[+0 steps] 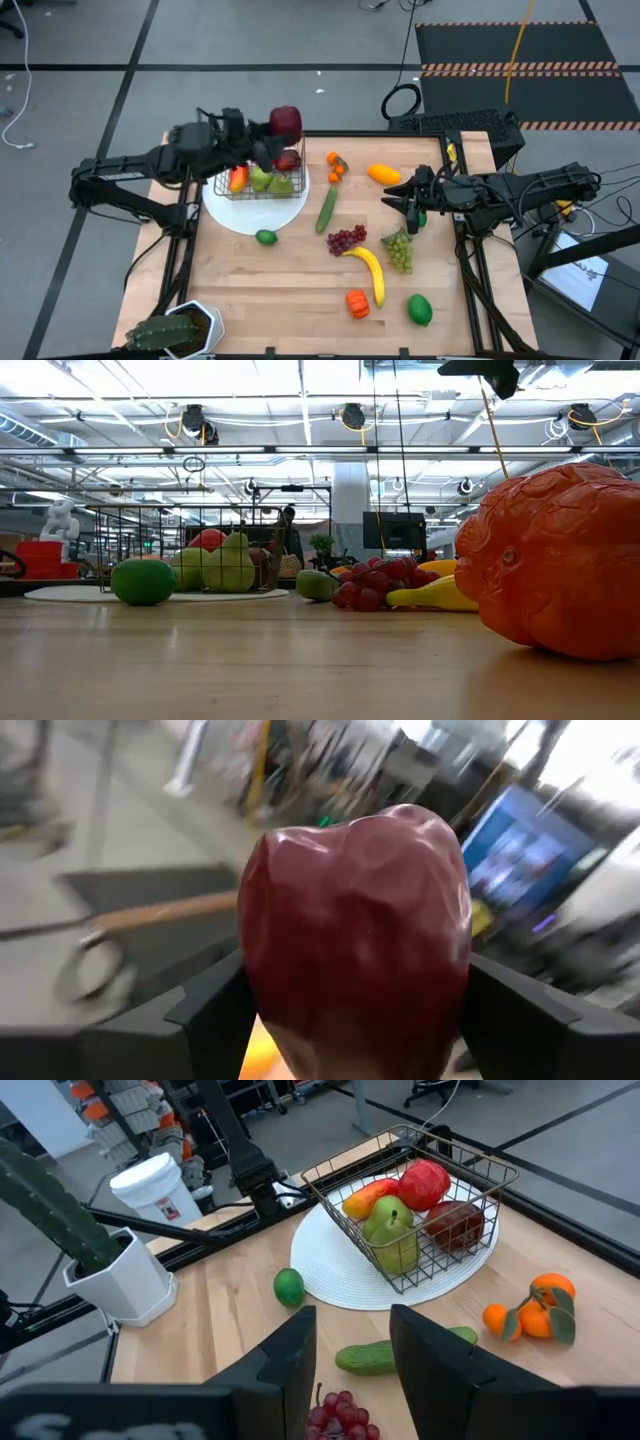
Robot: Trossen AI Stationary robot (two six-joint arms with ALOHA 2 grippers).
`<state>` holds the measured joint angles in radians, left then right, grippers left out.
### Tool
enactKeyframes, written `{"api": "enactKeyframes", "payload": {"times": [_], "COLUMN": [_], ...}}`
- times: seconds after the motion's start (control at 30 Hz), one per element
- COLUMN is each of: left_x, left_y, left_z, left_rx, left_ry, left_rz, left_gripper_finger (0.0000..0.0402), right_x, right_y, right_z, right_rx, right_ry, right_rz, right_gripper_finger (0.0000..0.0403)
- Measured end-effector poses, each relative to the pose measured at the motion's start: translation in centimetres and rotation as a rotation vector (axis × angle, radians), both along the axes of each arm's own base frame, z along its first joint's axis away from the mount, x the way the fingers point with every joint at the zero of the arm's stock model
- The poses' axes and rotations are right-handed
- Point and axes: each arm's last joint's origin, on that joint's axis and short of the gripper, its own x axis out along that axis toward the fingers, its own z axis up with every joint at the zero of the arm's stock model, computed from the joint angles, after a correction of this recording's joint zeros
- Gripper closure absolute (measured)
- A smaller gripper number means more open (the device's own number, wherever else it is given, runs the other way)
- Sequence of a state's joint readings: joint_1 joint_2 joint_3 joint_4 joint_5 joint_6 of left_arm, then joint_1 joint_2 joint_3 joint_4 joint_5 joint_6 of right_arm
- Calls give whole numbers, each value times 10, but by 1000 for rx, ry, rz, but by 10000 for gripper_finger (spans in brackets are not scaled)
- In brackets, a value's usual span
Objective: Build produce basket
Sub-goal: Put the apple into the wired basket
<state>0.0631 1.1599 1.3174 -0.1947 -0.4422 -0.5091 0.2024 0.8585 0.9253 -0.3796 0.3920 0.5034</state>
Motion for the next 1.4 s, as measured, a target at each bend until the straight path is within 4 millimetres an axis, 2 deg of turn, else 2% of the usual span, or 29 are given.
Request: {"api": "enactKeyframes", "payload": {"times": [0.23,0.4,0.67,0.93,1.23,1.4], "left_x": [-14,-30,-50,-46,-39,-38], "left_y": [26,47,72,86,90,92], "left_z": [-38,-60,-82,-104,-128,-130], "left_rx": [-129,-283,-360,-470,-567,-547], "left_ry": [368,595,879,1063,1278,1294], "left_rz": [125,99,85,23,-1,22], "left_gripper_finger": [108,108,108,108,107,93], "right_x": [-1,-1,-1,-1,-1,0], "right_y": [0,-1,-2,-2,0,8], "right_z": [-1,-1,-1,-1,-1,-3], "right_rx": [-3,-2,-22,46,427,455], "right_ry": [14,12,5,-15,-101,-87], "right_rz": [0,-16,-77,-108,-212,-185], "right_gripper_finger": [280,280,280,280,280,280]}}
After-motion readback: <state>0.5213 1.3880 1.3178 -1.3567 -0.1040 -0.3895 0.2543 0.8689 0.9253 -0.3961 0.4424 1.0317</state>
